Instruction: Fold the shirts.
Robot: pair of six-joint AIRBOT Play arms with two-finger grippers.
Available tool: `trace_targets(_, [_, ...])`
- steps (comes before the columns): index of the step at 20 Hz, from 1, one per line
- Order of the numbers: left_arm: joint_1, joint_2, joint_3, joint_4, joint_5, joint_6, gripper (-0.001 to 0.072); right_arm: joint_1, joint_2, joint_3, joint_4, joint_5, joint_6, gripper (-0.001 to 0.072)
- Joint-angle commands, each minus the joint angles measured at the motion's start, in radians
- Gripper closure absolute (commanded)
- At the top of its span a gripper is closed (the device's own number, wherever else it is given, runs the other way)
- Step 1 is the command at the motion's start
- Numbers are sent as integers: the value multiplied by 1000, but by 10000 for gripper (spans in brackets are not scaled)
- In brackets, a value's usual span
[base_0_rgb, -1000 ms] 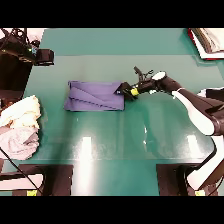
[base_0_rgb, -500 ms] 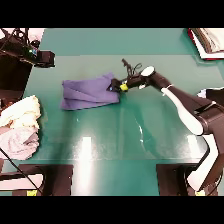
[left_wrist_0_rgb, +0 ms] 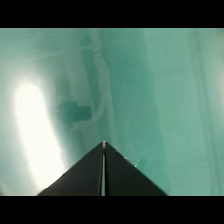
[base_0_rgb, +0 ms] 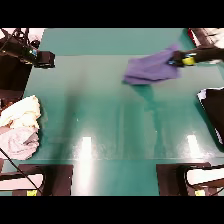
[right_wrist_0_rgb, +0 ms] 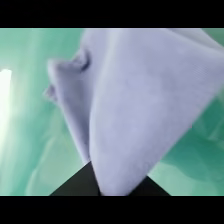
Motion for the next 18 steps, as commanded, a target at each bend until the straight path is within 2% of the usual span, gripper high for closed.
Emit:
trace_targets(1, [-1,0,0,-60,11,-2,679,-237,54,2,-59,42,20,699])
trace_targets(7, [-1,0,0,-87,14,-6,679,-470,68,3,-51,80,20,699])
trace_targets(15, [0,0,0,-86,46,-4,679,-587,244,3,-55,50,20,699])
trace_targets(18, [0,0,0,-85,45,3,679,-639,306,2,-68,97,25,699])
